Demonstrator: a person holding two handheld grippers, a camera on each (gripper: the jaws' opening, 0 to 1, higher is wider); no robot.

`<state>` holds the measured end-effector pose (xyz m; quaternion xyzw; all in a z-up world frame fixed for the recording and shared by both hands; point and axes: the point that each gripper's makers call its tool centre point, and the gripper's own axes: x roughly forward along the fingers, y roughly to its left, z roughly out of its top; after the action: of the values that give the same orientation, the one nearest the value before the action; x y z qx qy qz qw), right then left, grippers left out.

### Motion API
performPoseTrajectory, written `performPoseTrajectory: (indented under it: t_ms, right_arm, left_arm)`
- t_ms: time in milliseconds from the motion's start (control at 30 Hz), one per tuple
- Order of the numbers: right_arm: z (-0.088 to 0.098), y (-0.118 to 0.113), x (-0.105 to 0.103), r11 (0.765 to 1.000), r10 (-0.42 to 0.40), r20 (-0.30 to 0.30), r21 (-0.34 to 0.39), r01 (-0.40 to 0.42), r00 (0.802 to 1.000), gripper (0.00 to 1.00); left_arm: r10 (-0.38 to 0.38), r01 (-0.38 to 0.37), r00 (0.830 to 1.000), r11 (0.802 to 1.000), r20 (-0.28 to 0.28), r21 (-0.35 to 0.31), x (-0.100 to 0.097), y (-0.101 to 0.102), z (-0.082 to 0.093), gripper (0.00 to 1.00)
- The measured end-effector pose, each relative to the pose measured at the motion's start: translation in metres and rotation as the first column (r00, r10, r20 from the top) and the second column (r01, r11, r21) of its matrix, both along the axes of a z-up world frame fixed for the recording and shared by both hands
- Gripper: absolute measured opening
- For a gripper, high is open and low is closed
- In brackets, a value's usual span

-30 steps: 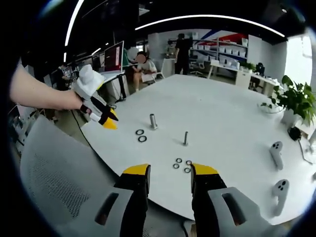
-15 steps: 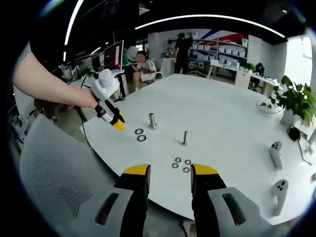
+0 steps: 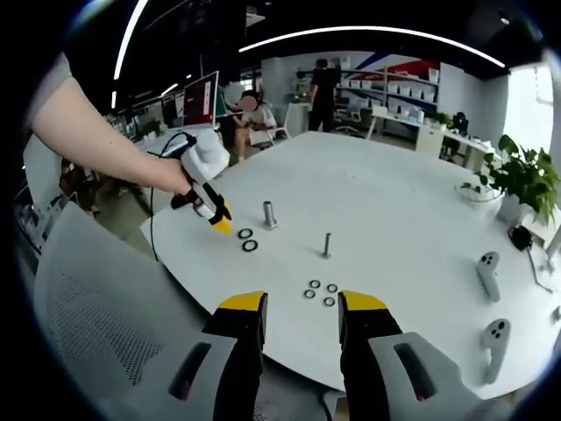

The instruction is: Place the washer onto the threaded stud by aligning its center hole with the stud, sliding it down to the base, and recovering from edge contact or off-axis alignment until the washer reaches the visible bottom stop.

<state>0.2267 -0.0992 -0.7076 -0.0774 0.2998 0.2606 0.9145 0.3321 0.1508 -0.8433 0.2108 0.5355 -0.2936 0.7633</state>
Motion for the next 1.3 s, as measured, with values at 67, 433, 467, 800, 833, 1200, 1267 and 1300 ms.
performPoseTrajectory:
  t_ms: [67, 433, 467, 800, 833, 1200, 1267, 1300]
  right_arm:
    - [0.0, 0.0, 0.0, 1.0, -0.001, 0.002, 0.0, 0.001, 1.0, 0.34]
    - [0.001, -0.002, 0.001, 1.0, -0.007, 0.006, 0.0, 0.007, 1.0, 0.34]
    - [0.001, -0.002, 0.001, 1.0, -0.007, 0.007, -0.001, 0.007, 1.0, 0.34]
    - [0.001, -0.003, 0.002, 1.0, -0.011, 0.01, -0.003, 0.011, 1.0, 0.34]
    - [0.001, -0.003, 0.002, 1.0, -0.012, 0.01, -0.003, 0.012, 1.0, 0.34]
    - [-0.001, -0.004, 0.002, 1.0, -0.011, 0.007, -0.013, 0.011, 1.0, 0.34]
    - [-0.001, -0.004, 0.002, 1.0, -0.011, 0.007, -0.015, 0.011, 1.0, 0.34]
    - [-0.001, -0.004, 0.002, 1.0, -0.012, 0.007, -0.014, 0.012, 1.0, 0.34]
  left_arm:
    - [-0.005, 0.005, 1.0, 1.0, -0.004, -0.003, 0.002, -0.002, 0.0, 0.28]
    - [-0.073, 0.073, 0.997, 0.997, -0.009, 0.02, 0.013, -0.012, -0.01, 0.28]
    - [-0.076, 0.077, 0.997, 0.997, -0.009, 0.023, 0.014, -0.013, -0.01, 0.28]
    - [-0.108, 0.109, 0.994, 0.993, -0.031, 0.036, 0.019, -0.017, -0.019, 0.28]
    - [-0.113, 0.114, 0.993, 0.993, -0.037, 0.04, 0.018, -0.017, -0.02, 0.28]
    - [-0.155, 0.157, 0.987, 0.987, -0.052, 0.041, 0.02, -0.021, -0.024, 0.25]
    - [-0.171, 0.173, 0.984, 0.984, -0.059, 0.047, 0.02, -0.021, -0.024, 0.25]
    - [-0.173, 0.176, 0.983, 0.983, -0.061, 0.048, 0.02, -0.021, -0.024, 0.24]
